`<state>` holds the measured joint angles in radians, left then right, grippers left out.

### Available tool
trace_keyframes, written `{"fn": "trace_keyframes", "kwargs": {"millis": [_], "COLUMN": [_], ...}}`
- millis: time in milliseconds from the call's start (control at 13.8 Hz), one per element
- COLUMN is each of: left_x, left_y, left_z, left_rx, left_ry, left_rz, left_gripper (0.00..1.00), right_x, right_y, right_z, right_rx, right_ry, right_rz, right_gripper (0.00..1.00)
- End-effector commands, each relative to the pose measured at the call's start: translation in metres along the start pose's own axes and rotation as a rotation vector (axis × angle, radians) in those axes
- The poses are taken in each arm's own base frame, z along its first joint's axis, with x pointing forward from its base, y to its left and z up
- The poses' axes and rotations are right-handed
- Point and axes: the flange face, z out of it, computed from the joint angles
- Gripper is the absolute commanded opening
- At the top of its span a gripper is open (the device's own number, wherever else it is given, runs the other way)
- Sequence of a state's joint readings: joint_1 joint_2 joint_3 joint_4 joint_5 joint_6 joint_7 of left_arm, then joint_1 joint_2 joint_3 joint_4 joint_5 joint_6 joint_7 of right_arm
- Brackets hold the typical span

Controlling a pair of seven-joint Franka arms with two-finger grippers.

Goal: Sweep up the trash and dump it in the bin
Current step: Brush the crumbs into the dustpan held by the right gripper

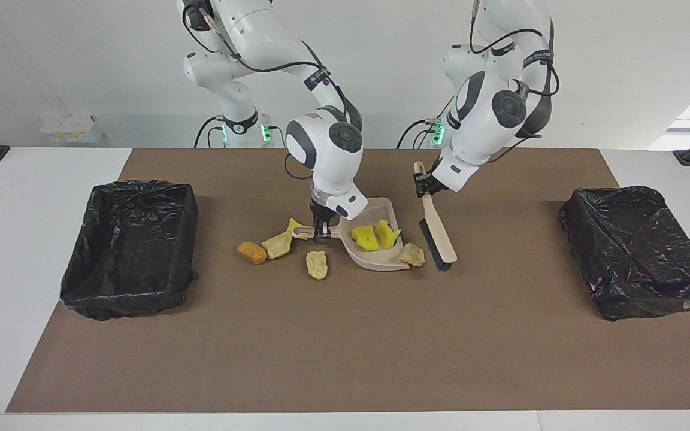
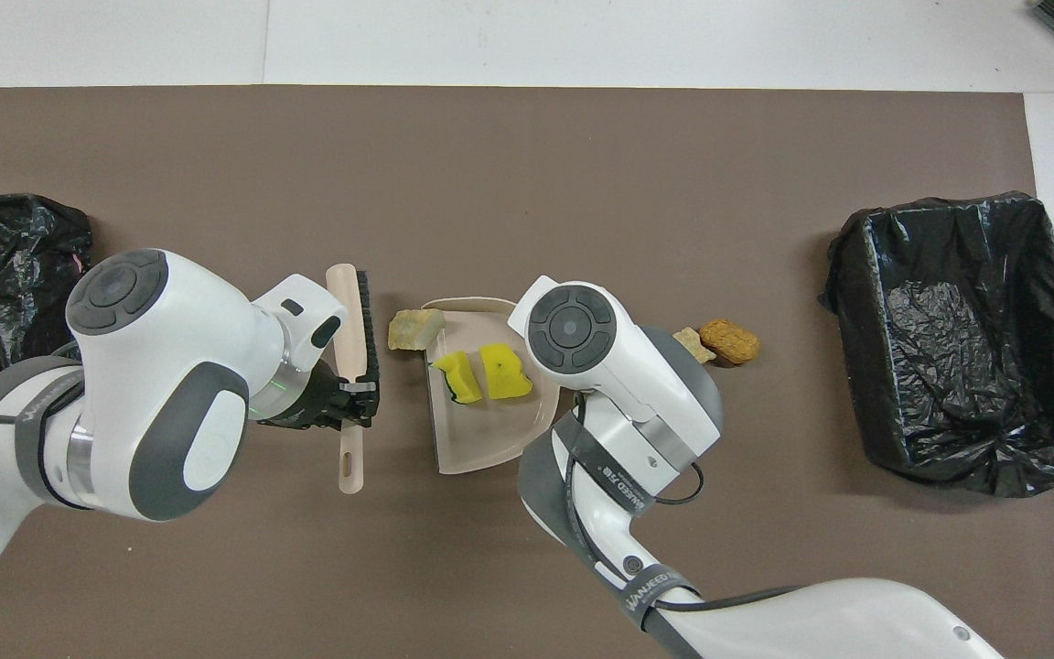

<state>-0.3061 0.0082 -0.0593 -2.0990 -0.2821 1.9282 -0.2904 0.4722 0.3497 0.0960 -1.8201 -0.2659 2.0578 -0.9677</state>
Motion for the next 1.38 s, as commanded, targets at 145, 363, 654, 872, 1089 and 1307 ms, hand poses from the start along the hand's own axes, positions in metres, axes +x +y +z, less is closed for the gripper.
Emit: {"fn": "trace_keyframes", "kwargs": {"millis": [145, 363, 654, 872, 1089, 1307], "left_x": [-0.006, -0.018, -0.041, -0.048, -0.056, -0.077], "left_y": [-0.037, -0.016, 0.040, 0.069, 0.081, 0.077], "left_z": [0.042, 0.049, 0.059, 0.054, 0.050, 0.034], "left_rx": [0.047, 0.061, 0.083, 0.086, 0.095, 0.129], "left_ry": [-0.080, -0.091, -0.069, -0.050, -0.058, -0.129], "left_rz": [0.195, 0.257, 0.340, 0.298, 0.239, 0.170], "left_gripper": [0.00, 0.00, 0.00, 0.00, 0.00, 0.00], "right_x": [0.004, 0.006, 0.007, 0.005, -0.003, -0.006], "right_y": [-0.017, -0.023, -0.025, -0.024, -0.019, -0.013], "right_z": [-0.011, -0.012, -0.012, -0.010, -0.006, -0.010], "right_rx": [-0.022, -0.017, -0.025, -0.019, -0.007, -0.018], "right_ry": [-0.146, -0.171, -0.159, -0.155, -0.151, -0.139], "right_rz": [0.071, 0.115, 0.146, 0.154, 0.158, 0.118], "right_gripper": [0.00, 0.00, 0.00, 0.00, 0.00, 0.00]}}
